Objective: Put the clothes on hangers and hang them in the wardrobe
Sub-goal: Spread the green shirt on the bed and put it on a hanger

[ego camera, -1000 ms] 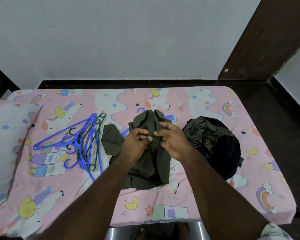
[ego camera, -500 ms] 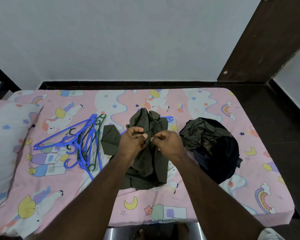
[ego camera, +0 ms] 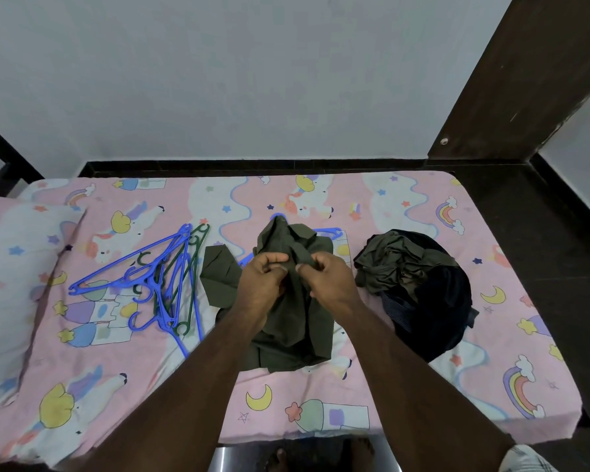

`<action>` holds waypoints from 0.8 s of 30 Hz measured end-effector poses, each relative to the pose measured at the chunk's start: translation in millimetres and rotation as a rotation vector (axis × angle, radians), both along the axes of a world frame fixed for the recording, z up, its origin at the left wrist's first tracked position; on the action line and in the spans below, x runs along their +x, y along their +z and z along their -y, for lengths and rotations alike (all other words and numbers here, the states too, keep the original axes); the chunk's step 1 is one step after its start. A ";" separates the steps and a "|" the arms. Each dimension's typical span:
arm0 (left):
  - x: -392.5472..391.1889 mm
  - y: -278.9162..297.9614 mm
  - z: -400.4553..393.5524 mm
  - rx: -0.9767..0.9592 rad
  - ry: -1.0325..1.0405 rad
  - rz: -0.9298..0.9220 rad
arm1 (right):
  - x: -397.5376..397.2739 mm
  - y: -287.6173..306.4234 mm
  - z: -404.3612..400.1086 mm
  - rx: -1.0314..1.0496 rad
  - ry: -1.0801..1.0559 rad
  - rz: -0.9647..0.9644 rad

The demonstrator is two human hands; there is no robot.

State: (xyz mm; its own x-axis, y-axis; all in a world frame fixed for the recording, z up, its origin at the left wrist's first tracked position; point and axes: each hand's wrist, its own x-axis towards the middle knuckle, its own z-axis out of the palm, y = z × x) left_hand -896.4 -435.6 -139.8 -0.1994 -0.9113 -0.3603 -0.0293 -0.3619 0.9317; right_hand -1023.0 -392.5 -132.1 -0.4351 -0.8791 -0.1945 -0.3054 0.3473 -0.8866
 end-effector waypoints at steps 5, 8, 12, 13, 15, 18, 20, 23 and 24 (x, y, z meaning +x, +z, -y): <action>1.8 -8.4 1.1 0.113 0.073 -0.016 | 1.8 4.0 0.4 0.111 -0.119 0.482; 5.6 -14.4 3.7 0.170 0.060 -0.006 | -2.4 2.9 -3.1 0.062 -0.100 0.419; 11.6 -16.1 5.1 0.207 0.064 -0.006 | -1.6 -5.2 -7.8 -0.003 -0.101 0.171; 12.2 -15.4 5.5 0.224 0.073 -0.023 | -1.0 -6.2 -9.1 -0.022 -0.101 0.091; 12.9 -13.6 6.4 0.264 0.077 -0.067 | -0.5 -6.3 -10.2 -0.045 -0.094 -0.021; 14.2 -11.5 6.1 0.301 0.042 -0.117 | -1.5 -6.3 -5.9 -0.020 -0.038 -0.135; 15.2 -10.5 5.3 0.300 -0.006 -0.131 | -4.7 -11.9 -1.2 -0.029 -0.036 -0.194; 15.1 -10.3 4.9 0.286 -0.011 -0.136 | -7.5 -6.7 -0.6 0.004 -0.089 -0.013; 14.9 -10.1 4.9 0.279 -0.003 -0.138 | -7.4 -3.2 -1.7 0.011 -0.122 0.093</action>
State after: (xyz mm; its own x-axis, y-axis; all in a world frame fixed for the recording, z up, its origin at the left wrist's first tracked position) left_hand -881.5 -440.5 -149.9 -0.2664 -0.7805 -0.5655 0.0894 -0.6042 0.7918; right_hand -1030.4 -390.8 -135.3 -0.5184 -0.8184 -0.2479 -0.1771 0.3863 -0.9052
